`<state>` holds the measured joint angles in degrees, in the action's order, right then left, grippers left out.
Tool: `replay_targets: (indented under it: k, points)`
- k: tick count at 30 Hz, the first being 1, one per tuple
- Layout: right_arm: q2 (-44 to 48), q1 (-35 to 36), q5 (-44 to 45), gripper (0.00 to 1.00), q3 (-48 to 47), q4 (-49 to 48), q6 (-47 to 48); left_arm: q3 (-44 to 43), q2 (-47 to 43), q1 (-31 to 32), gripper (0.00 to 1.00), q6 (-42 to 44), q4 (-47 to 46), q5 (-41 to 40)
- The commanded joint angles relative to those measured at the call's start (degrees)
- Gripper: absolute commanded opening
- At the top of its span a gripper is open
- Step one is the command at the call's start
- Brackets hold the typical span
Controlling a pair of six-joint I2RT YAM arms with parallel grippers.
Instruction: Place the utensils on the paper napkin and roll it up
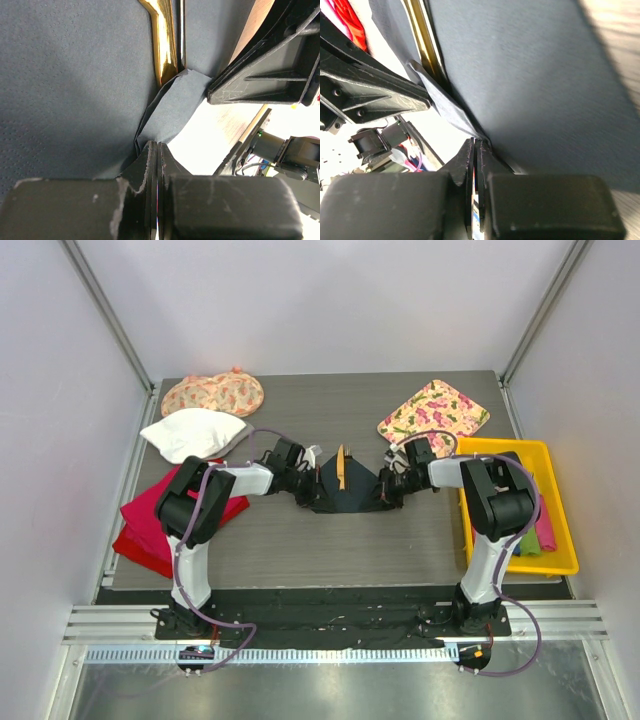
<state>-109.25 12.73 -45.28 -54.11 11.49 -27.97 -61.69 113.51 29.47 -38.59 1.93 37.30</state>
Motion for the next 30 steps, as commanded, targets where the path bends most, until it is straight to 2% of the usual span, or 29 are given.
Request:
replay_targets:
  k: [1,13,20,30]
  points:
    - [0.9,-2.4,5.2,0.02,1.6,5.1,4.7,0.7,2.7,-0.4,0.0,1.7,2.5,-5.3]
    - [2.9,-3.6,2.9,0.02,0.8,6.6,5.2,0.9,2.7,-0.4,0.0,1.8,2.3,-5.1]
    - [7.8,-0.1,-1.3,0.04,-0.4,0.5,-0.6,0.9,2.6,-0.4,0.0,1.9,2.2,-4.9]
    - [1.5,4.6,1.1,0.04,-3.1,-3.1,-2.9,1.0,2.5,-0.4,0.0,1.4,1.7,-4.1]
